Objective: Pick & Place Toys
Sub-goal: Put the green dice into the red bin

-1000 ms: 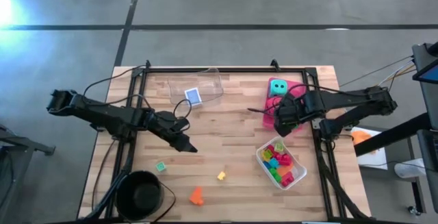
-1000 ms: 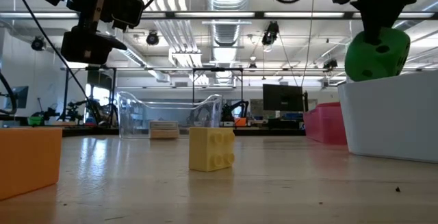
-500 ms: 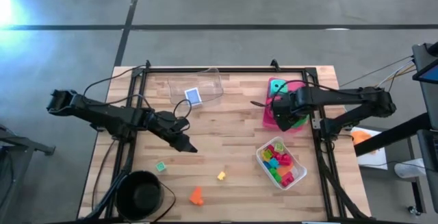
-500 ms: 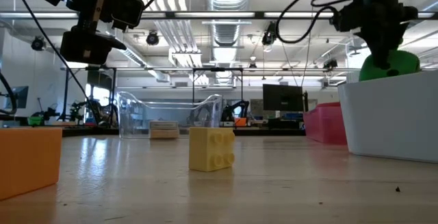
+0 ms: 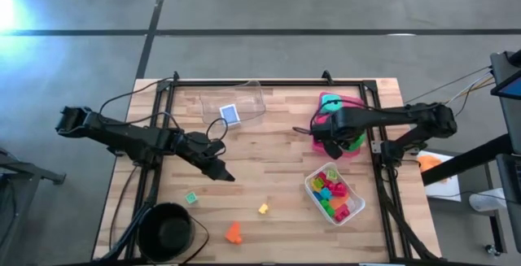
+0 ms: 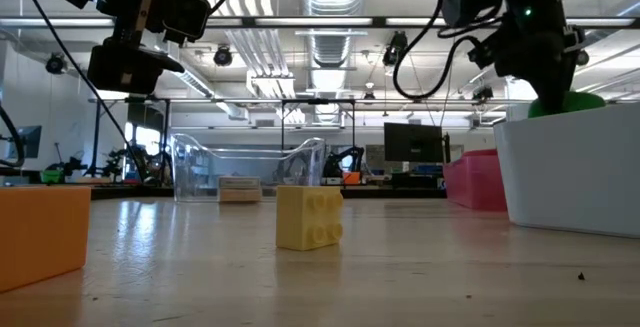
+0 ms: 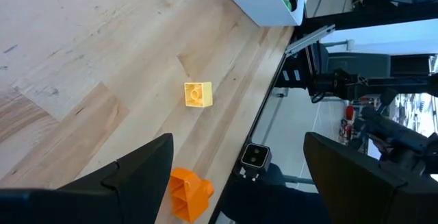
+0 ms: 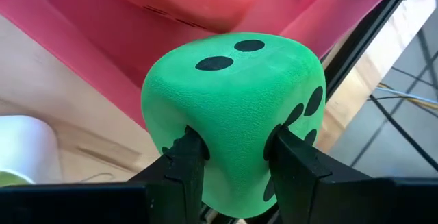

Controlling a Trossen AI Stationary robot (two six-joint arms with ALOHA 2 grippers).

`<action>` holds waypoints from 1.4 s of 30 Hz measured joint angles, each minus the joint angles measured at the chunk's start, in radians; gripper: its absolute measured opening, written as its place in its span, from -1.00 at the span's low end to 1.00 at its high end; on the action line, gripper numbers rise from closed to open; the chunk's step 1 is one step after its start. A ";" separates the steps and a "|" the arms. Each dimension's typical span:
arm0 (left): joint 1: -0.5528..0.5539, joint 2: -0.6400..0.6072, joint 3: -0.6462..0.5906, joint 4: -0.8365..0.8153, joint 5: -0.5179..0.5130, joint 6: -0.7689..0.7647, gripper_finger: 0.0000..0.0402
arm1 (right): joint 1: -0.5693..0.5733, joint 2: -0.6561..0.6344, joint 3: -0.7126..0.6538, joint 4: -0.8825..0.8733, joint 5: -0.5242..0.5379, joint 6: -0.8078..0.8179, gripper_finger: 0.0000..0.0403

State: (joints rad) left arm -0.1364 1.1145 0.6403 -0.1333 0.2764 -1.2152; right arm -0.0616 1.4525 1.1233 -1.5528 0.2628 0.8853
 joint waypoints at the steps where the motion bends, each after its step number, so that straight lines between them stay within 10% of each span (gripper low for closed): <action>1: 0.000 0.000 0.000 0.000 0.000 0.000 0.63 | 0.000 0.008 0.000 0.001 0.002 -0.006 -0.40; 42: 0.000 0.000 0.000 -0.003 -0.003 0.003 0.63 | 0.005 0.192 -0.046 0.251 -0.001 -0.076 -0.44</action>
State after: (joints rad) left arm -0.1364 1.1145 0.6403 -0.1360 0.2729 -1.2118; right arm -0.0570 1.6446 1.0773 -1.3022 0.2619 0.8088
